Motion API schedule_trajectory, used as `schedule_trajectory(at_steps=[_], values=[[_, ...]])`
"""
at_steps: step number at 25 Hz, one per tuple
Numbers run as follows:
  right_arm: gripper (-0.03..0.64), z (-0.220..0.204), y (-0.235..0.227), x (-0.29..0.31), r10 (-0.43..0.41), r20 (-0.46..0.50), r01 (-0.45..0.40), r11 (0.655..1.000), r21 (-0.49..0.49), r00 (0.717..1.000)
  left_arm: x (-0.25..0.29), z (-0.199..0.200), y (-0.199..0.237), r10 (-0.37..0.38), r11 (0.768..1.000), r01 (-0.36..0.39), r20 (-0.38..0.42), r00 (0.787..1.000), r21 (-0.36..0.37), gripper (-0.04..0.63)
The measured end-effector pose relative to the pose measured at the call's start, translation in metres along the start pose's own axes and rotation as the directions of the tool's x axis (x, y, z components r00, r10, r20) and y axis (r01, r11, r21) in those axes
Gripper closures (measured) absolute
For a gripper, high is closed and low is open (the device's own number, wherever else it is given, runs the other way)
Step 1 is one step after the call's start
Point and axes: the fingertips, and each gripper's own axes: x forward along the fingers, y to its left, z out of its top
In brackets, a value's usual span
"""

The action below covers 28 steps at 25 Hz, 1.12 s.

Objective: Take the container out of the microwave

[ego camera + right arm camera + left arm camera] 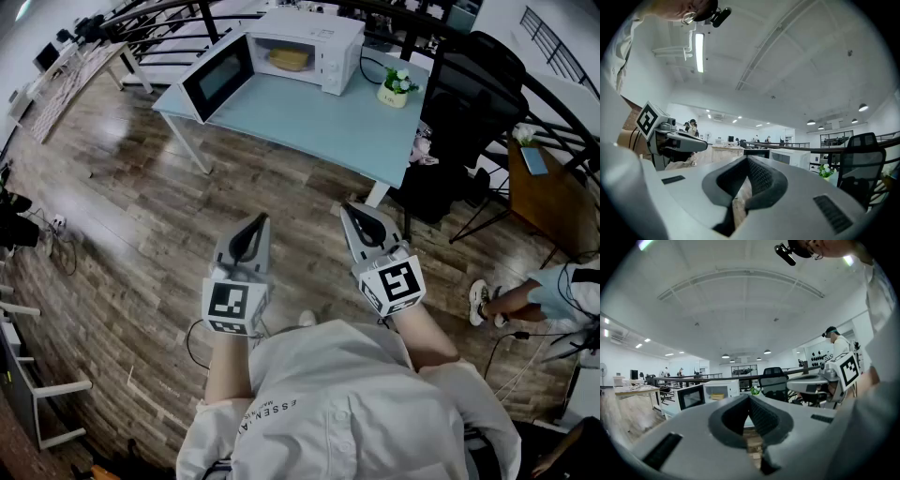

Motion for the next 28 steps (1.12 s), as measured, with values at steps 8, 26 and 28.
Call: schedule_trajectory(at_steps=[8, 26, 28], values=[[0.603, -0.001, -0.001, 0.001, -0.001, -0.007, 0.001, 1.000, 0.009, 1.000, 0.002, 0.004, 0.001, -0.006, 1.000, 0.005, 0.014, 1.000, 0.004, 0.594], [0.423, -0.007, 0.005, 0.055, -0.056, -0.057, 0.057, 0.998, 0.012, 0.997, 0.013, -0.006, 0.056, -0.029, 0.999, 0.030, 0.032, 0.999, -0.033, 0.594], [0.423, -0.008, 0.008, 0.063, -0.055, -0.067, 0.055, 0.998, 0.002, 0.996, 0.014, -0.009, 0.066, -0.024, 0.999, 0.025, 0.028, 0.999, -0.043, 0.594]])
